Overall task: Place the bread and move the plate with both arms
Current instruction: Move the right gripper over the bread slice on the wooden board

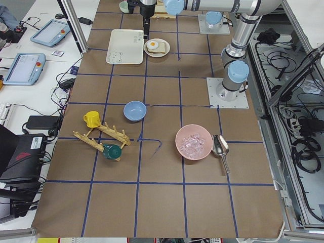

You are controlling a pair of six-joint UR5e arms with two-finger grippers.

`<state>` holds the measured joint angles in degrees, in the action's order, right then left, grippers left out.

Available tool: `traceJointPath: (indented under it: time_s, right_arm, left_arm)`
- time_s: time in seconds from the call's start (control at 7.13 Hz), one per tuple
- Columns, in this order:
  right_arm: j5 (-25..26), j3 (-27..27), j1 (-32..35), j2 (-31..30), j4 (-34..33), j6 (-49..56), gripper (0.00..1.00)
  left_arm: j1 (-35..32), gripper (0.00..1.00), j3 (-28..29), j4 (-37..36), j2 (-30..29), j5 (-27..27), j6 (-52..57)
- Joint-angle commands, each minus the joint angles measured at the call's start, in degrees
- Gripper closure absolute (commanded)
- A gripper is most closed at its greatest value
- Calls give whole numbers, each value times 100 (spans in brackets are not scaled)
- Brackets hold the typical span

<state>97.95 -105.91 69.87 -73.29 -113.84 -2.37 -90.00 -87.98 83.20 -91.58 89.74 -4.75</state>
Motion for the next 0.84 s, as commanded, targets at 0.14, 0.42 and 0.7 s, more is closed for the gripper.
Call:
traceJointPath:
  time_s: [0.14, 0.42, 0.7]
  right_arm:
    - [251, 0, -9, 376, -173, -71, 44]
    - [434, -9, -18, 481, -287, -80, 48]
    - [436, -9, -18, 526, -288, -80, 53]
  left_arm:
    - [0, 0, 0, -5, 0, -1, 0]
    - [0, 0, 0, -5, 0, -1, 0]
    - [9, 0, 0, -14, 0, -9, 0]
